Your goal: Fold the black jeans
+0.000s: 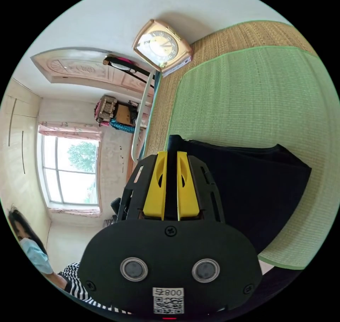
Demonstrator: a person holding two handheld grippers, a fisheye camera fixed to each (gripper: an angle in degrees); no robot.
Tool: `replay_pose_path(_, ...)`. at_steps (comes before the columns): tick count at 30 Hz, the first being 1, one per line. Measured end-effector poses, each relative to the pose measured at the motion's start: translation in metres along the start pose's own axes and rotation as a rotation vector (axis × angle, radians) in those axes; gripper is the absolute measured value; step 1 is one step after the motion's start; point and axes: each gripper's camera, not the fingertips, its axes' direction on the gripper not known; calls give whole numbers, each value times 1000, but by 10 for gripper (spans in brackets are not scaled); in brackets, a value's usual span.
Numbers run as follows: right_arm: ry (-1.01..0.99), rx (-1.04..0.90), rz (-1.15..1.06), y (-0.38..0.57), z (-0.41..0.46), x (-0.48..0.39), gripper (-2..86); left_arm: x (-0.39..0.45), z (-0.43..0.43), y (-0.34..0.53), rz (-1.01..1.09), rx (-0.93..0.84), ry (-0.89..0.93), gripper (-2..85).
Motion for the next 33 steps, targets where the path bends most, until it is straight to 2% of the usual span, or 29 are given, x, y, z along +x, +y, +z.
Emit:
replay_pose_path(8,33,-100,-21,-60,120,-27,44,-41,-89,-29,-125,84,-18,28)
replay_pose_path(21,119,-244,-21,-124,254,-17,61,-82,-149,-42,-330,127,7,37)
replay_pose_path(27,-7,-264,-111,-138,268,-13,25,-85,-165,-36,-375,159,34,46)
replay_pose_path(33,59,-277,-224,-143,287,-16,3,-44,-193,-19,-311,294,-150,18)
